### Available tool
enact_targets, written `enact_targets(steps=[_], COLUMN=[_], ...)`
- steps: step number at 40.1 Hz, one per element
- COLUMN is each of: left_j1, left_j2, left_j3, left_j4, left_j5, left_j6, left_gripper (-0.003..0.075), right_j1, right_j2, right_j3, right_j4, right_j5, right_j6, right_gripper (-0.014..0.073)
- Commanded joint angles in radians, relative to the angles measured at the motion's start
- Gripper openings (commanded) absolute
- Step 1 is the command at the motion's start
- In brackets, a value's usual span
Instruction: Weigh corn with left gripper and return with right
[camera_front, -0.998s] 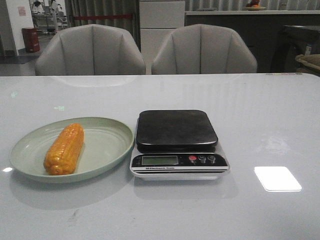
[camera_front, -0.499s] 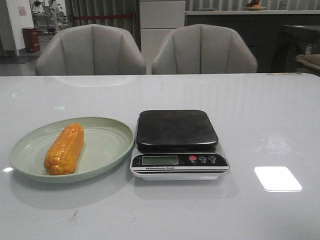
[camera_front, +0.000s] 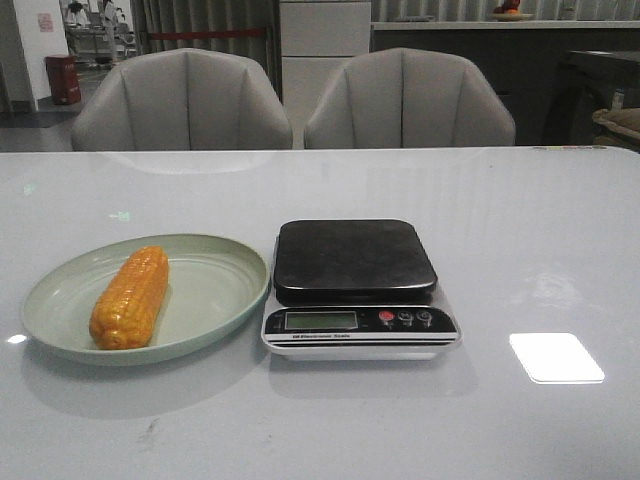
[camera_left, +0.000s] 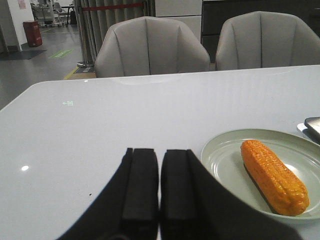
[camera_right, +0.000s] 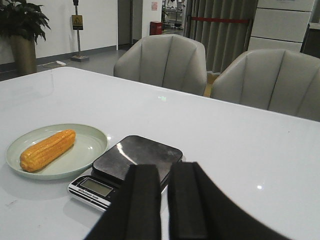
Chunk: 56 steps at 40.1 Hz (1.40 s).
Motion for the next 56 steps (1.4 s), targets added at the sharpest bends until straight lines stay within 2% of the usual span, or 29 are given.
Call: enact_targets(steps=[1,18,22,33,38,41,48,56], left_j1=[-0.008,-0.008,-0.008,-0.008,-0.008,-0.008,-0.008,-0.008], left_j2=[-0.021,-0.021,-0.021,-0.021,-0.021,-0.021,-0.021,-0.019], left_j3=[0.0,0.0,0.0,0.0,0.0,0.0,0.0,0.0], left_j4=[-0.003,-0.003,-0.003,-0.003,-0.003,-0.003,-0.003,-0.003], left_j5=[-0.084,-0.084,-0.084,-0.084,-0.084,-0.084,-0.084,-0.084], left_j6=[0.001,0.001,0.001,0.001,0.001,0.001,0.001,0.001], left_gripper=[0.0132,0.0132,0.0132,0.0132,0.0132,0.0132,0.0132,0.0132], right_j1=[-0.007,-0.009,-0.05,-0.26,-0.268,-0.268,-0.268,-0.286], right_j2=[0.011,0.011,0.011,0.011,0.01,0.008,-0.069,-0.065], right_j3=[-0.028,-0.023,-0.013,0.059,0.108,0.142,0.207,0.205], right_j4=[0.008,0.005,-0.035,-0.24,-0.262,-0.267,-0.367,-0.365], right_j5=[-0.084,-0.089,-0.103,-0.137,-0.168,-0.21,-0.245,-0.22], right_j6=[-0.01,-0.01,-0.004,0.244,0.253,0.289,0.415,0.412], right_gripper=[0.0218,0.0218,0.0218,0.0218,0.0218,0.0218,0.0218,0.0218])
